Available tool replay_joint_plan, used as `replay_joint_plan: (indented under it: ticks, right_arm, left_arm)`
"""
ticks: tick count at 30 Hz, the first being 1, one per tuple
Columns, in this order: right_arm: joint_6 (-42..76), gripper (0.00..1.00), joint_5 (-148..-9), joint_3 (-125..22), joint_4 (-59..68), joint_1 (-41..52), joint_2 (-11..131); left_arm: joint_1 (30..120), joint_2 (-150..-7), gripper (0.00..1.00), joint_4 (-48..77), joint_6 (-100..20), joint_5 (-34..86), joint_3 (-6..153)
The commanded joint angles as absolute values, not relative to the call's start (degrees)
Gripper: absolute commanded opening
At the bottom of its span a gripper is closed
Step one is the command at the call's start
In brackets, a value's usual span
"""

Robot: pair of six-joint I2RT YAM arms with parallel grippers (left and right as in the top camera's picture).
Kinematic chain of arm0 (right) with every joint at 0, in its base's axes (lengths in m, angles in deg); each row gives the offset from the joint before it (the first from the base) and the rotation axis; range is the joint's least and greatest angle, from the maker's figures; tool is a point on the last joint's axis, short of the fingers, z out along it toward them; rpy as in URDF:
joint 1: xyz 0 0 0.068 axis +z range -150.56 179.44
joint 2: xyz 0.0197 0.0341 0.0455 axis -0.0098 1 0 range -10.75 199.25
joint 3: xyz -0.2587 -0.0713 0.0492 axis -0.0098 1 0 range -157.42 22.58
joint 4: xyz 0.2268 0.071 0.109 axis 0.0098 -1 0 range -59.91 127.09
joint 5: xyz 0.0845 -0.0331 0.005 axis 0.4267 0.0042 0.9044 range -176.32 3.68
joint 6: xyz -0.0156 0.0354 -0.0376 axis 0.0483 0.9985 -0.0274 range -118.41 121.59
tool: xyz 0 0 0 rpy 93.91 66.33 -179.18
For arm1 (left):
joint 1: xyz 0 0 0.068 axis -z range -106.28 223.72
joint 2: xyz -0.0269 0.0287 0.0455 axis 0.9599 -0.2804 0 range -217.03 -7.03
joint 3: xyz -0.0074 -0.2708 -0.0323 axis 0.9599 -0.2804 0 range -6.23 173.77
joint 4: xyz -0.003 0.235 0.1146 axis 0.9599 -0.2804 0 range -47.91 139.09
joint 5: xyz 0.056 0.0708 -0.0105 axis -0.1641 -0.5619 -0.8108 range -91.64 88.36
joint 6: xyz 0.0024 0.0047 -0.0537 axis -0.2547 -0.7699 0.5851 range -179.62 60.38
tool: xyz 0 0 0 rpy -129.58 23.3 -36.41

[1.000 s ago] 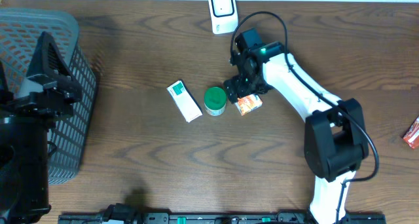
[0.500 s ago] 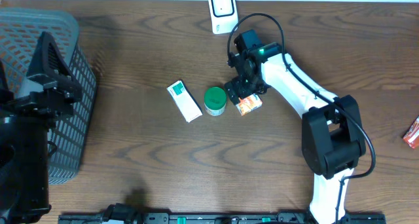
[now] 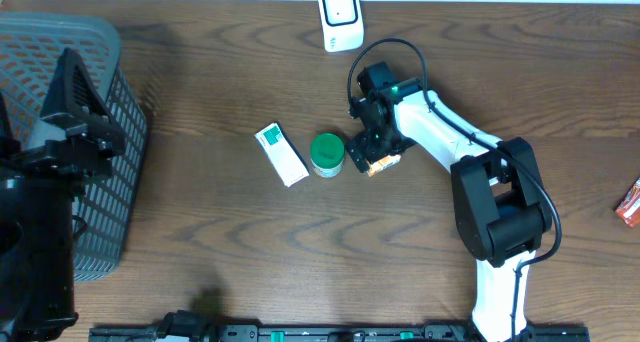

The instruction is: Scan the item barcode

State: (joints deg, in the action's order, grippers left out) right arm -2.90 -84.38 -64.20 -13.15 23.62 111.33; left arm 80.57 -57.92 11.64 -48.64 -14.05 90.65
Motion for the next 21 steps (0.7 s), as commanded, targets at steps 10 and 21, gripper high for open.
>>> replay_joint_plan:
  ticks: [10, 21]
  right_arm:
    - [-0.6, 0.64, -83.0, -63.4, -13.0, 23.9, 112.2]
    - [13.0, 0.61, -78.1, -76.1, -32.3, 24.0, 112.1]
  left_arm:
    - [80.4, -57.7, 0.83, 11.8, -48.0, -14.3, 90.6]
    - [80.4, -57.7, 0.83, 11.8, -47.9, -14.3, 90.6]
